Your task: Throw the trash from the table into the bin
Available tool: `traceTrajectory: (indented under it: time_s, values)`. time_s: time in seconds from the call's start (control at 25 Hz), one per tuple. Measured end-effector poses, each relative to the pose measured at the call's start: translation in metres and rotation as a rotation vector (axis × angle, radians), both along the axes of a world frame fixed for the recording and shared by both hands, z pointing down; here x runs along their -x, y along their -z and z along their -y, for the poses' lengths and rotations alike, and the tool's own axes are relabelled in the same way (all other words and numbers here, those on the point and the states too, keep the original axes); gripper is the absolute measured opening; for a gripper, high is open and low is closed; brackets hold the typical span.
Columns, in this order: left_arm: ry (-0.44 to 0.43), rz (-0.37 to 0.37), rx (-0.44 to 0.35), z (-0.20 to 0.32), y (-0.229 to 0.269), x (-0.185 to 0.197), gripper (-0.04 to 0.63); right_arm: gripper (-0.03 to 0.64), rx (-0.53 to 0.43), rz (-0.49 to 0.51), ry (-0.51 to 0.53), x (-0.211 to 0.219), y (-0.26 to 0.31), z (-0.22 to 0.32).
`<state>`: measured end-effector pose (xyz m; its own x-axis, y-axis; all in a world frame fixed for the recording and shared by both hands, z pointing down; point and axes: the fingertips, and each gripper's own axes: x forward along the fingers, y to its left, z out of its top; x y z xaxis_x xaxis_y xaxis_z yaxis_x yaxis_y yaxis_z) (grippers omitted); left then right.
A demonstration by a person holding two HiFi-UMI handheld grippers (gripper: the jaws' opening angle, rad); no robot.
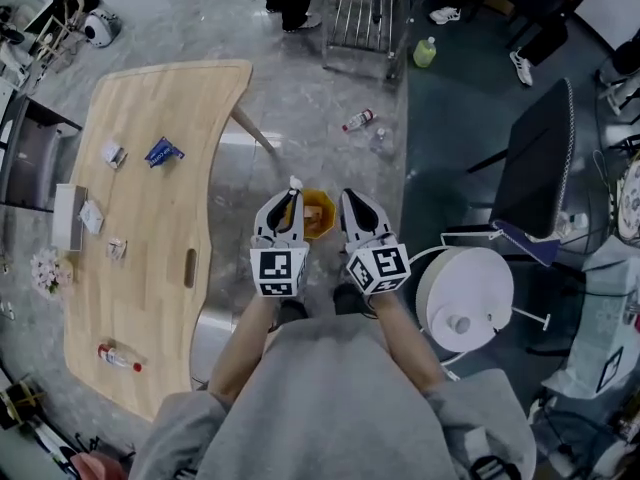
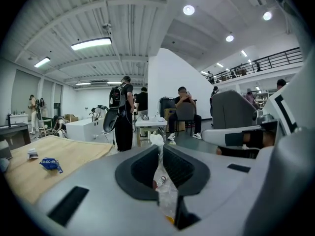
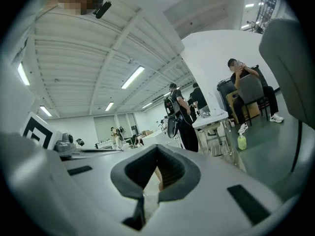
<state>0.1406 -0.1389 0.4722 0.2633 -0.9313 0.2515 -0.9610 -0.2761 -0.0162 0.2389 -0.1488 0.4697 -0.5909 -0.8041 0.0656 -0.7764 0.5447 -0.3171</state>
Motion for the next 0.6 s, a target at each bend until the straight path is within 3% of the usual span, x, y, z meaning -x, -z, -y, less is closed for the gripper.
traceTrajectory:
  time_s: [0.24,0.6]
  values:
    - [0.019,0.020,0.061,0.019,-0.034,-0.035,0.035,0.005,0.060,0.013,0.026,-0.033,-0.030,0.011]
    - [0.037,-0.008,0.115,0.040,-0.111,-0.031,0.035,0.005,0.141,0.012,0.005,-0.029,-0.093,0.031]
